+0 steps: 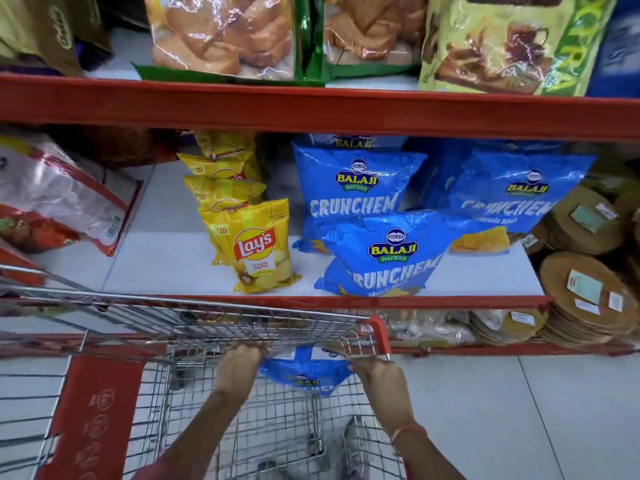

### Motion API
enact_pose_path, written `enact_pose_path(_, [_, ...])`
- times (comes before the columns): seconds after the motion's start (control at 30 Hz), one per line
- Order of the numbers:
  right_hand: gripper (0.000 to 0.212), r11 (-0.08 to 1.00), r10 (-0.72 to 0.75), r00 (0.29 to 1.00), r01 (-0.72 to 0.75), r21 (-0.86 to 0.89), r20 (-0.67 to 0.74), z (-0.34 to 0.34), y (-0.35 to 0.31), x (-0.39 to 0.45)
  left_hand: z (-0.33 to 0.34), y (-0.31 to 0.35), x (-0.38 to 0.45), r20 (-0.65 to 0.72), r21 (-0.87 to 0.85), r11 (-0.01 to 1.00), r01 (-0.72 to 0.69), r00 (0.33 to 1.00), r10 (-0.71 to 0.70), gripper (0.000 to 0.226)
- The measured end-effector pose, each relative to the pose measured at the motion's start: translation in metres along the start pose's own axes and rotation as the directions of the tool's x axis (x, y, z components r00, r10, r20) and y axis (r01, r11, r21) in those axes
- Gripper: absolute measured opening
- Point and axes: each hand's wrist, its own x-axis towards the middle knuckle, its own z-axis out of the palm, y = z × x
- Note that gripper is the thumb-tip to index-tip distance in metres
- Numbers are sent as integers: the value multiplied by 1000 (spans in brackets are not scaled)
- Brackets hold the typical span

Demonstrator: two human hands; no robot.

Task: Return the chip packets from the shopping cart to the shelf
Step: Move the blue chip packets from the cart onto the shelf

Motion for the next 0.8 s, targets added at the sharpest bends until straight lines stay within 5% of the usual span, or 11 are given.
enact_pose_path(0.13, [21,977,65,969,-14,211,-239,-37,-5,-17,-19,-11,-24,-317,-388,916,-96,948,-35,30])
enact_pose_path(0.2, [24,967,42,941,47,252,-335,-65,-11,-24,-42,-10,-41,-326,-696,703,-147,937,-126,18])
enact_pose_path(0.27, [29,933,86,910,69,354,-404,-90,-16,-30,-65,-8,-55,-363,-796,559,-233,922,-133,11])
enact_pose_path(0.37, [29,905,132,820,130,404,-557,-127,-22,-37,-101,2,-68,-602,-649,634,-420,794,-90,11])
enact_pose_path(0.5, [23,852,212,659,238,467,-721,-178,-20,-41,-154,35,-80,-732,-561,625,-543,678,-69,12])
enact_pose_path(0.67, [15,843,292,505,265,468,-812,-234,16,-28,-200,93,-70,-789,-511,567,-646,615,-10,35])
enact_pose_path(0.8, [14,823,358,393,296,485,-847,-274,63,-5,-230,154,-48,-829,-426,571,-702,556,65,14])
